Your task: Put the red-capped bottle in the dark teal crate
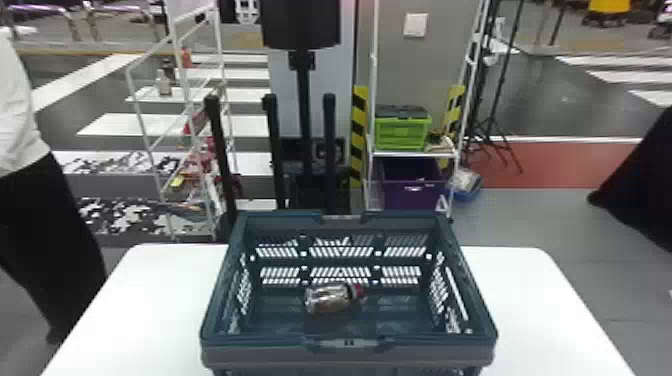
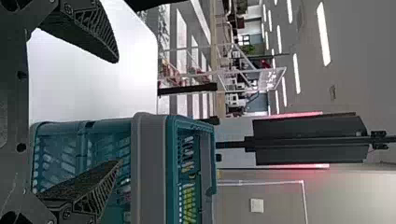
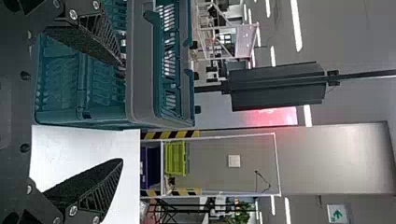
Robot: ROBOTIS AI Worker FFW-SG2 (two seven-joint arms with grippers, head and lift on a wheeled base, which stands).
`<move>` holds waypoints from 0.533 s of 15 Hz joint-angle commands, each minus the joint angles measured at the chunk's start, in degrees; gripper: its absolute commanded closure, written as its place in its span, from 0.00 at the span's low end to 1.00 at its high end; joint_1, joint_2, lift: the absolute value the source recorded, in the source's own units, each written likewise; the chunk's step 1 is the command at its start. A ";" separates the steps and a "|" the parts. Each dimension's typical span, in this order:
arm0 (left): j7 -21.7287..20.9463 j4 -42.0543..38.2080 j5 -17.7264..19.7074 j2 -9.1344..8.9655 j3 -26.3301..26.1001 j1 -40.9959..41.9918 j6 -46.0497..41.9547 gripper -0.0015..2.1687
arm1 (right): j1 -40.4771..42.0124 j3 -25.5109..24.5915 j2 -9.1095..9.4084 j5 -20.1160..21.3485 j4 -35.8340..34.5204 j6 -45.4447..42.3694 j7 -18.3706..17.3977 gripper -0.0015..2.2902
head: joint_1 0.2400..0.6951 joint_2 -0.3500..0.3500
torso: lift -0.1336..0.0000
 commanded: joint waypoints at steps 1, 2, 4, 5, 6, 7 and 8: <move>0.08 0.37 -0.24 0.03 -0.29 0.34 -1.13 0.06 | -0.17 0.06 -0.13 -0.01 -0.07 0.00 0.00 0.07 | 0.57 0.50 | 1.00; 0.08 0.28 -0.33 0.20 -0.20 0.51 -1.31 0.06 | -0.34 0.06 -0.13 -0.01 -0.07 0.35 0.00 0.07 | 0.57 0.50 | 1.00; 0.08 0.37 -0.33 0.11 -0.11 0.69 -2.71 0.06 | -0.61 0.06 -0.13 -0.01 0.02 0.88 0.00 0.07 | 0.57 0.50 | 1.00; 0.08 0.46 -0.33 0.11 -0.03 0.69 -2.71 0.06 | -0.70 0.06 -0.13 -0.01 0.11 0.88 0.00 0.07 | 0.57 0.50 | 1.00; 0.08 0.55 -0.33 0.11 0.06 0.69 -2.71 0.06 | -0.78 0.14 -0.13 -0.01 0.11 1.05 0.00 0.07 | 0.57 0.50 | 1.00; 0.08 0.55 -0.33 0.11 0.24 0.69 -2.71 0.06 | -0.78 0.14 -0.13 -0.01 0.11 1.05 0.00 0.07 | 0.57 0.50 | 1.00; 0.08 0.64 -0.33 0.11 0.33 0.69 -2.71 0.06 | -0.87 0.14 -0.13 -0.01 0.11 1.58 0.00 0.07 | 0.57 0.50 | 1.00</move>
